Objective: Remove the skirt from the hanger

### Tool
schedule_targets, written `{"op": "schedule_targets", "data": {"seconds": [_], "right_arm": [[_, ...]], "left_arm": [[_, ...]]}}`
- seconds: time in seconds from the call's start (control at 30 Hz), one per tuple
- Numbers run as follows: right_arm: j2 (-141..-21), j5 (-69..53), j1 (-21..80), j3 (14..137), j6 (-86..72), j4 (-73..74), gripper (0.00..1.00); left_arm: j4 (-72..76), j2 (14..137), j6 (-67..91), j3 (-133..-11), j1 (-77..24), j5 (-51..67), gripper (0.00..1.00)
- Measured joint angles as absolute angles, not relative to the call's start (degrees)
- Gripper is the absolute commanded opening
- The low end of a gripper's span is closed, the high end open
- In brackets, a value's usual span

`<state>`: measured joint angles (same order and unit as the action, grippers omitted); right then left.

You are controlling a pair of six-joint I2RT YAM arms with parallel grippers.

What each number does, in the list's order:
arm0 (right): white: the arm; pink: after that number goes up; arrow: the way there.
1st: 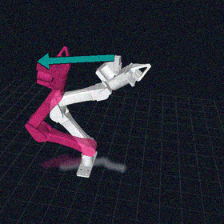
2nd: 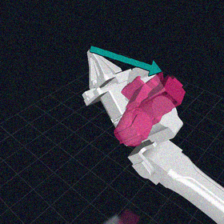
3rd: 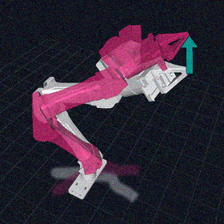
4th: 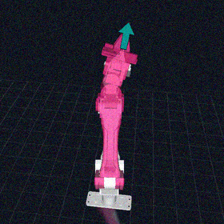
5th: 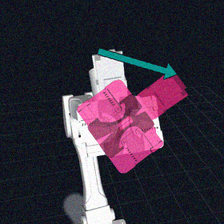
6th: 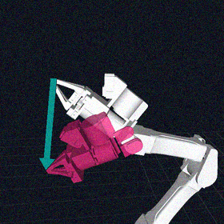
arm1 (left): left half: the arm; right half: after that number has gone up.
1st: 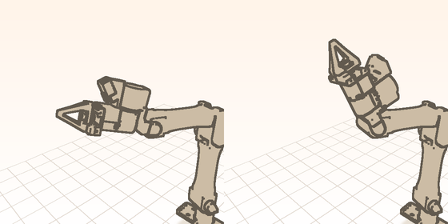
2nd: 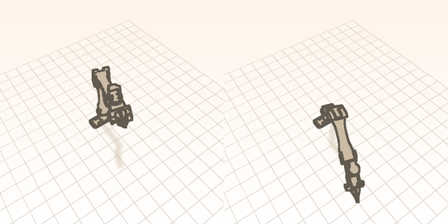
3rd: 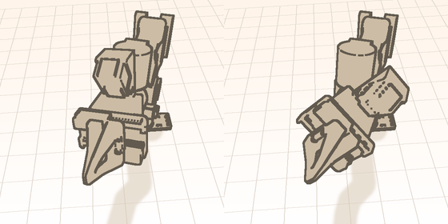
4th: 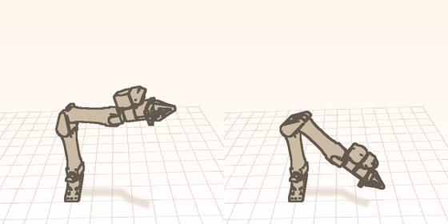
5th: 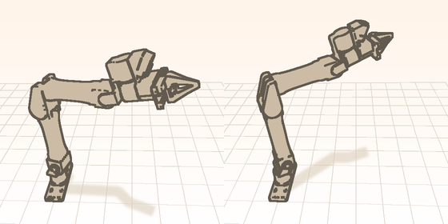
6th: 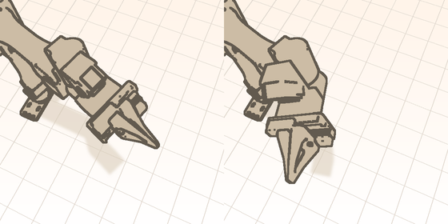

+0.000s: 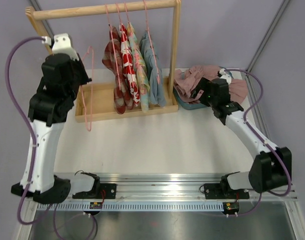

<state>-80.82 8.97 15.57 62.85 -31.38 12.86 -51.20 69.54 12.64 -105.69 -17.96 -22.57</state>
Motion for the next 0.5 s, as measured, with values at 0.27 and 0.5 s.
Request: {"op": "schedule_targets", "data": {"seconds": [0.27,0.5], "right_arm": [[-70.9,3.3,16.5,52.8,-33.2,9.0,0.99],[-70.2,0.1,16.5,50.9,-33.0,10.1,0.99]], "left_arm": [[-49.8,91.5,9.8,-130.5,-8.1,-14.0,0.00],[-47.5,99.3,9.1,-136.8,-3.5,-8.5,0.02]]}}
